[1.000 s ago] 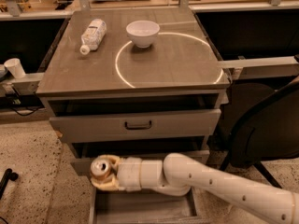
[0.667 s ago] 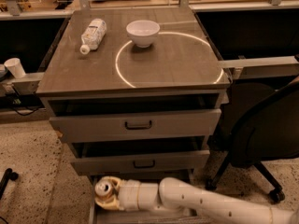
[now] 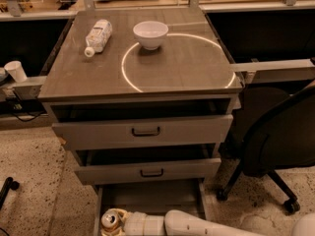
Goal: Place orange can into bottom drawer
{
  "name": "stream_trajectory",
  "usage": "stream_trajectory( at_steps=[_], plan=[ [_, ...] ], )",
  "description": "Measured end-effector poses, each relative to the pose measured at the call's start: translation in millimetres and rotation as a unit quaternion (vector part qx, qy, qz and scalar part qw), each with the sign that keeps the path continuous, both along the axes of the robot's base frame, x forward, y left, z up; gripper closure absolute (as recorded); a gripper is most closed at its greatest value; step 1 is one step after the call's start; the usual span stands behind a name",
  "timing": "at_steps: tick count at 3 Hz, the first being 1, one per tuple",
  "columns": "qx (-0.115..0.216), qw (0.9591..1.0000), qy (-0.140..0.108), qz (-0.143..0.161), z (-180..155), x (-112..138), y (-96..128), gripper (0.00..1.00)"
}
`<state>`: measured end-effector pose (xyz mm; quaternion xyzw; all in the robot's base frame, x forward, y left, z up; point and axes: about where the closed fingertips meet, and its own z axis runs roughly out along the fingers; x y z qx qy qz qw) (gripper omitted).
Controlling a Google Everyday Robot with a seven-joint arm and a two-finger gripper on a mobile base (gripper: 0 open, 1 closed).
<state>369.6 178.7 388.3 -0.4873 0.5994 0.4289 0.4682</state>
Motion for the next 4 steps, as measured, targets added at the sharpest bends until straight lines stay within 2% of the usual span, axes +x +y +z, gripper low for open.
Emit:
stream_trajectory(
  at_steps=[1,2,3,4],
  plan=[
    [0.0,0.9999,-0.01,-0.003,0,1,-3,1.0],
    [-0.003,0.998,-0.061,-0.019,0,8,-17,1.0],
    [-0.034,0.987,-0.157,-0.013,-10,30,-58,1.0],
    [-0.059,0.9755,-0.212,0.003,-14,36,-84,1.0]
  ],
)
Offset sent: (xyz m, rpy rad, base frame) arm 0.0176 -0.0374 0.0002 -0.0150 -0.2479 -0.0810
